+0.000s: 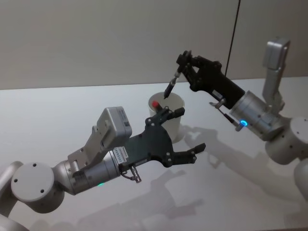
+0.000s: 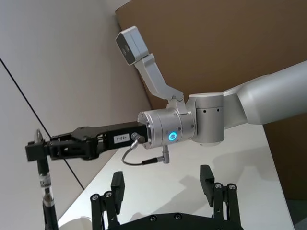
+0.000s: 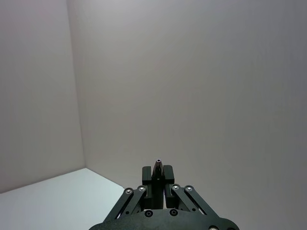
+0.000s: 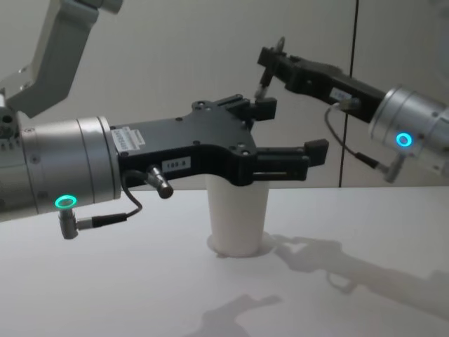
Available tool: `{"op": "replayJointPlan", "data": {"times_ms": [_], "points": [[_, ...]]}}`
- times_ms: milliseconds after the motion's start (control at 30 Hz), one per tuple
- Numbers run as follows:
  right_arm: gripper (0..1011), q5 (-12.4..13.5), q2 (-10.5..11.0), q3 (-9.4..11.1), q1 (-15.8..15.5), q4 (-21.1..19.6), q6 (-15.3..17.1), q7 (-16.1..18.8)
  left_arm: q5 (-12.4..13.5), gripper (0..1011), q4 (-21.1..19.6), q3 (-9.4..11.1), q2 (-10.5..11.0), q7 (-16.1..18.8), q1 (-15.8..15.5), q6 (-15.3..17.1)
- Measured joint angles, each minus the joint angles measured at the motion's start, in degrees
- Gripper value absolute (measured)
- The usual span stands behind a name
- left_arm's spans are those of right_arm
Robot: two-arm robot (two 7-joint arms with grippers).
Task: Place the pen into the pen holder.
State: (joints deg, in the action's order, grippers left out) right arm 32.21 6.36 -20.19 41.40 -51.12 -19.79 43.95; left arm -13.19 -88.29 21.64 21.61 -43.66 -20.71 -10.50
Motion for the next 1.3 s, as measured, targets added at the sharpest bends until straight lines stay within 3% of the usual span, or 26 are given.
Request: {"op": "replayJointPlan", "data": {"times_ms": [433,900,1300], "points": [[145,-3.0,-1.7,-1.9,1.6,3.6,-2.3,-1.3,0.0,1004,0.0,0.0,0.0,0.0,0.0,0.0],[578,-4.9,-2.0,-2.5,1.8,4.1,-2.7,-2.6,0.0,1004,0.0,0.0,0.0,0.0,0.0,0.0],[933,-6.0,-0.4,-1.9,-0.4,-0.4,-1.6,-3.6,0.0,1004,0.0,0.0,0.0,0.0,0.0,0.0]]}}
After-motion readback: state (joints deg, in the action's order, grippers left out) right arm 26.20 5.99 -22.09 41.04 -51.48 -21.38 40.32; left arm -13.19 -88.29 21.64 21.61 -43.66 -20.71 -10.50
